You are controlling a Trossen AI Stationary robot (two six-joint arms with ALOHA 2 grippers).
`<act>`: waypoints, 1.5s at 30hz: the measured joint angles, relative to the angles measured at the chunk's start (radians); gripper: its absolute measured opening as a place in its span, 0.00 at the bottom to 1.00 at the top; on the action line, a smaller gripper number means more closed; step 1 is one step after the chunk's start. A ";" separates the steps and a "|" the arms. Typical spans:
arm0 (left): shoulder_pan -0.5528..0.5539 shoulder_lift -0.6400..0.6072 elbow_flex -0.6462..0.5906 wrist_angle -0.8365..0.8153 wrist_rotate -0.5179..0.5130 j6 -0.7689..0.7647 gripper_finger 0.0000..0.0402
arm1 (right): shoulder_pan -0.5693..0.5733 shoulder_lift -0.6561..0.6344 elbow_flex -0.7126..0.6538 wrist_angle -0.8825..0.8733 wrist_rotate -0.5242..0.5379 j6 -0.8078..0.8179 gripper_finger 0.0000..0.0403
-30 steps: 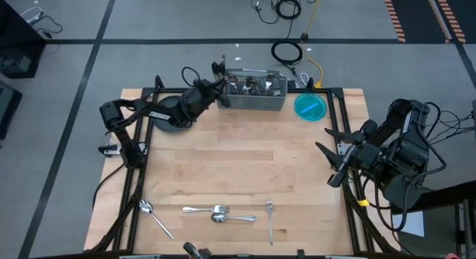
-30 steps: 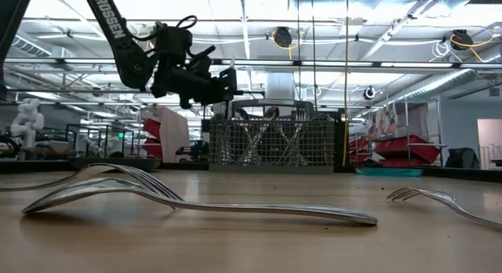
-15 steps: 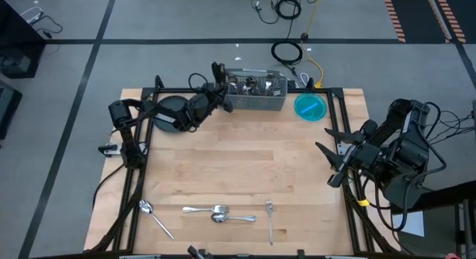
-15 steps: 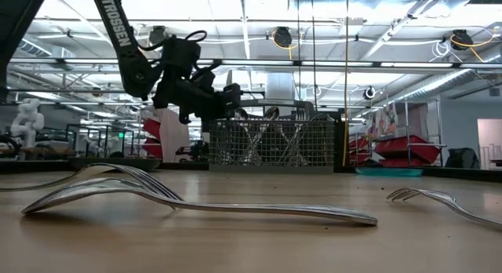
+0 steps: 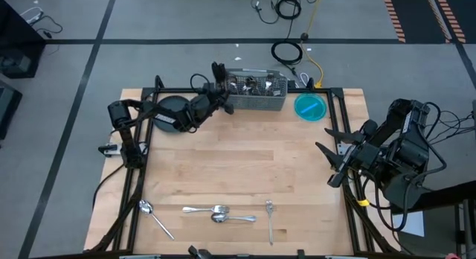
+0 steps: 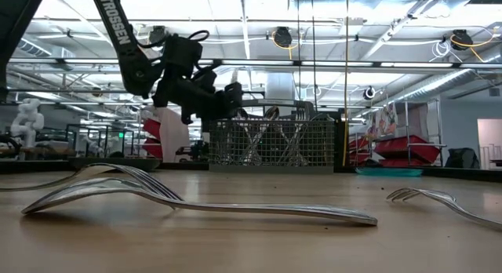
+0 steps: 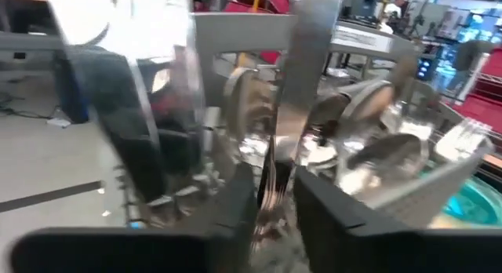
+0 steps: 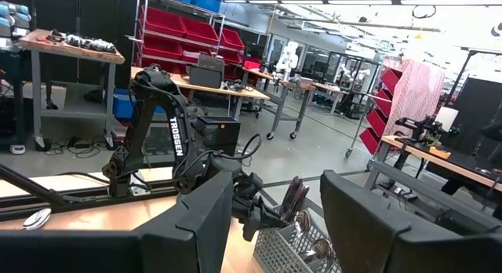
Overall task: Sort silverware
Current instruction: Put the table knife into the silverware organizer, then put the spoon into the silverware organizer
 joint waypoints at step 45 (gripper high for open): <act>-0.277 -0.975 0.115 -1.448 0.187 0.038 0.54 | 0.004 0.000 0.000 0.084 -0.056 -0.032 0.45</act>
